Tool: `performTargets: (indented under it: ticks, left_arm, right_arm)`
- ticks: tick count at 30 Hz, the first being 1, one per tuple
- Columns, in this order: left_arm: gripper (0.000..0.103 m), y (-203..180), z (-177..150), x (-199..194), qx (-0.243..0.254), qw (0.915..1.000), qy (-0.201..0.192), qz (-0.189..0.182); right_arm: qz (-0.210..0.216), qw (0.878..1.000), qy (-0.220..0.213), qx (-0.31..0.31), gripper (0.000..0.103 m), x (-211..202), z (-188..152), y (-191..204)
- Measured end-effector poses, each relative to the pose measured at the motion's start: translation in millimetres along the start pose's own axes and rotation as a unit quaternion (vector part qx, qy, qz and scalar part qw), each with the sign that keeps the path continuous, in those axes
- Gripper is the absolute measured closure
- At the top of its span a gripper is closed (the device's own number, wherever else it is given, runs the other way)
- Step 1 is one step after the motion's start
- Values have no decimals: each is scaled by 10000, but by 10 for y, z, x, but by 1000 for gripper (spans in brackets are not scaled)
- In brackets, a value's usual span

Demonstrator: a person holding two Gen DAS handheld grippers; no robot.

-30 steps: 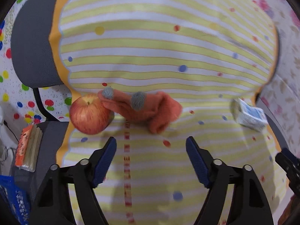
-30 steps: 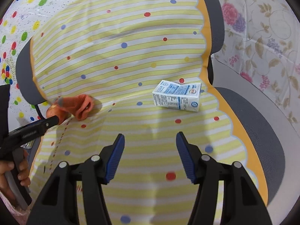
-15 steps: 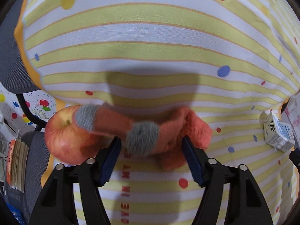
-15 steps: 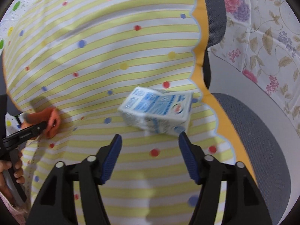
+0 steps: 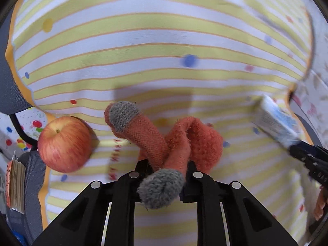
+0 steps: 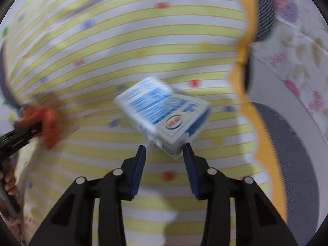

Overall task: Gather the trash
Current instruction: 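Grasp the orange knitted glove with the left tool while the right tool grasps the white milk carton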

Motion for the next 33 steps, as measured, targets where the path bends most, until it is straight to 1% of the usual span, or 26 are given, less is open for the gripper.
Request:
performTargets:
  ticks: [2, 3, 4, 5, 6, 7, 8, 9, 10, 13, 16, 20, 21, 22, 23, 24, 28, 31, 33]
  left_arm:
    - [85, -96, -54, -95, 132, 9998, -32, -145]
    - [85, -147, -85, -154, 194, 9995, -52, -226]
    - [85, -184, -107, -201, 238, 9992, -70, -309]
    - [85, -220, -121, -251, 271, 9989, -104, -378]
    - [85, -243, -130, -289, 290, 9986, -137, -419]
    - [85, -266, -137, -332, 301, 9983, -177, -474]
    - [85, -291, -133, -372, 303, 9979, -215, -528]
    - [85, -314, -133, -394, 304, 9978, -232, -541]
    - [85, -313, -124, -384, 303, 9978, -240, -540]
    - [85, -313, -95, -317, 262, 9983, -207, -488]
    - [85, -290, -99, -247, 231, 9986, -170, -439]
    - [85, -272, -72, -201, 214, 9989, -151, -384]
    - [85, -264, -73, -193, 208, 9990, -145, -377]
    - [85, -278, -72, -183, 207, 9990, -142, -370]
    - [85, -276, -75, -183, 206, 9990, -141, -360]
    - [85, -285, -83, -185, 206, 9991, -139, -348]
    - [85, -337, -134, -258, 237, 9989, -176, -351]
    - [85, -337, -243, -404, 252, 9985, -224, -438]
    - [85, -348, -344, -518, 314, 9979, -257, -497]
  right_arm:
    - [121, 9997, -19, -201, 65, -28, -25, 160]
    - [43, 9996, -85, -284, 62, -68, -23, 206]
    - [-50, 9994, -147, -323, 56, -101, -18, 215]
    - [-190, 9989, -248, -348, 52, -152, -6, 208]
    - [-263, 9986, -307, -332, 47, -183, 9, 171]
    - [-297, 9986, -330, -296, 38, -196, 21, 135]
    - [-346, 9984, -380, -248, 34, -206, 43, 62]
    - [-363, 9982, -400, -244, 26, -206, 68, 14]
    - [-374, 9981, -414, -243, 21, -196, 99, -51]
    - [-198, 9988, -385, -231, 14, -129, 176, -179]
    - [-48, 9991, -329, -248, 14, -27, 202, -202]
    - [-19, 9989, -154, -440, 14, 140, 251, -168]
    - [-2, 9988, -119, -481, 15, 165, 257, -153]
    - [3, 9987, -85, -512, 24, 170, 244, -123]
    - [-14, 9985, -19, -544, 28, 190, 224, -108]
    - [-43, 9984, -1, -558, 30, 186, 199, -92]
    - [-151, 9983, -87, -564, 33, 26, 69, 38]
    - [-291, 9987, -59, -424, 33, -179, -128, 191]
    - [-502, 9979, -21, -406, 33, -338, -319, 326]
Point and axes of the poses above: each gripper's, at about its wrist camera, not at the fingertips, and x roughly the way its jaws point, y to its left, z to its top, the point moved 1 cm from there along x, roughly the way its jaws point, and after that the axes turned 10 degrees about z, right-handed, at the moved point
